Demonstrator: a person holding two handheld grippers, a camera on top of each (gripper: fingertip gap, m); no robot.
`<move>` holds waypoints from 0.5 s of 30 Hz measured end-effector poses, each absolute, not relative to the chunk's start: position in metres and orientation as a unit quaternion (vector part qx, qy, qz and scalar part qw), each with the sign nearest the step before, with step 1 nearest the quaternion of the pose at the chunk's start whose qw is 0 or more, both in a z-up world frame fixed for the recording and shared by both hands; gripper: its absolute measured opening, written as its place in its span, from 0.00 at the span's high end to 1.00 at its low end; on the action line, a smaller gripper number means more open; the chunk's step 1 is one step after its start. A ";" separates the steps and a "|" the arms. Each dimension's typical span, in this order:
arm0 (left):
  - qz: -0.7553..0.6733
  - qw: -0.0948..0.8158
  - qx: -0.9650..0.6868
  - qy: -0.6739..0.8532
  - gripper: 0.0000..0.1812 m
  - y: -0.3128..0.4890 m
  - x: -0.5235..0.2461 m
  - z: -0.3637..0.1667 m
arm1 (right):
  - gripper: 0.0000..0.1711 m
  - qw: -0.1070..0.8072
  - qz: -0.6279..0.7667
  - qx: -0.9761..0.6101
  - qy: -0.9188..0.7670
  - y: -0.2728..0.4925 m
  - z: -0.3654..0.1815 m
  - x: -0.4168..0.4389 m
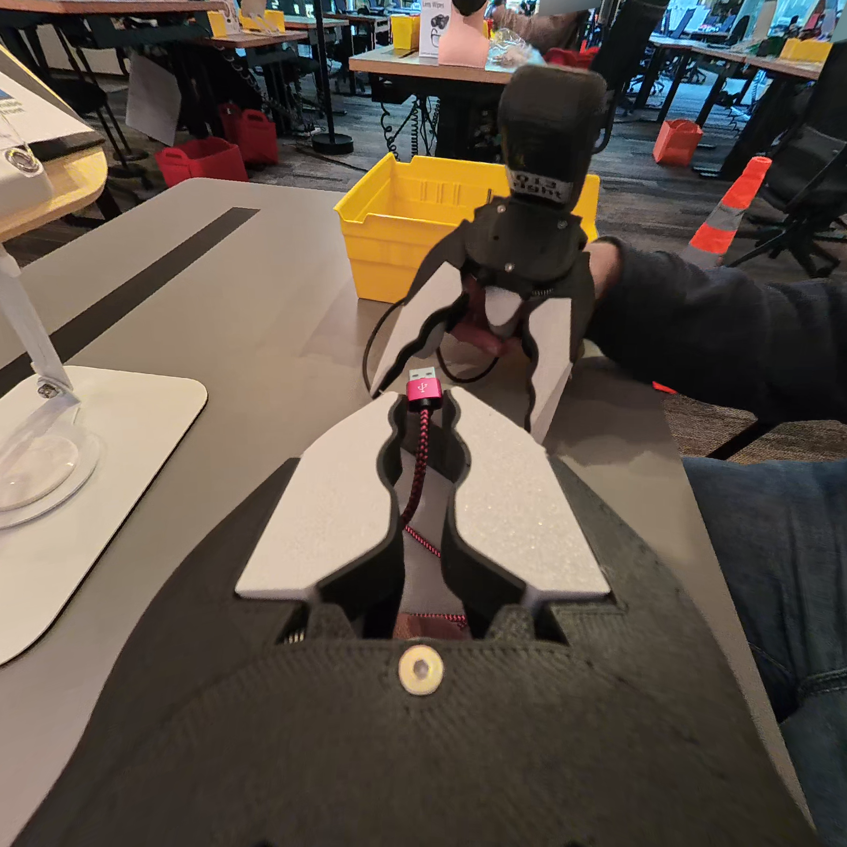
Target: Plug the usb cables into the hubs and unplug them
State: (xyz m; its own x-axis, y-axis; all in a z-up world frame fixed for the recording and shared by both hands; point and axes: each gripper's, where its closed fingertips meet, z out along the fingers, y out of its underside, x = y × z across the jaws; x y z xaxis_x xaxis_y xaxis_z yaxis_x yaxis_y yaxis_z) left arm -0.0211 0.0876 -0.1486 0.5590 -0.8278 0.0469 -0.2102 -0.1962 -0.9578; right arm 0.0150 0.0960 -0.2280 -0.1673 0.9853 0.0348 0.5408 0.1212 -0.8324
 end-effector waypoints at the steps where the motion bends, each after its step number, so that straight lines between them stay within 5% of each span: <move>1: -0.295 0.520 -0.714 0.364 0.92 0.088 -0.021 -0.149 | 0.36 0.298 0.323 -0.580 -0.686 0.097 -0.238 0.018; 7: -0.292 0.521 -0.716 0.361 0.92 0.085 -0.022 -0.156 | 0.23 0.223 0.195 -0.641 -0.708 0.093 -0.265 0.042; 15: -0.297 0.530 -0.711 0.354 0.92 0.087 -0.019 -0.162 | 0.26 0.215 0.163 -0.696 -0.665 0.093 -0.258 0.058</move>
State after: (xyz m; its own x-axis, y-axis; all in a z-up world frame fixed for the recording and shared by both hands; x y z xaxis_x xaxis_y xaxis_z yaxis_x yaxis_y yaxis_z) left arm -0.0188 0.0868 -0.1617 0.5719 -0.8189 0.0471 -0.1883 -0.1870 -0.9641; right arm 0.0585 0.0932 -0.2584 0.0629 0.9962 0.0595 0.8559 -0.0232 -0.5166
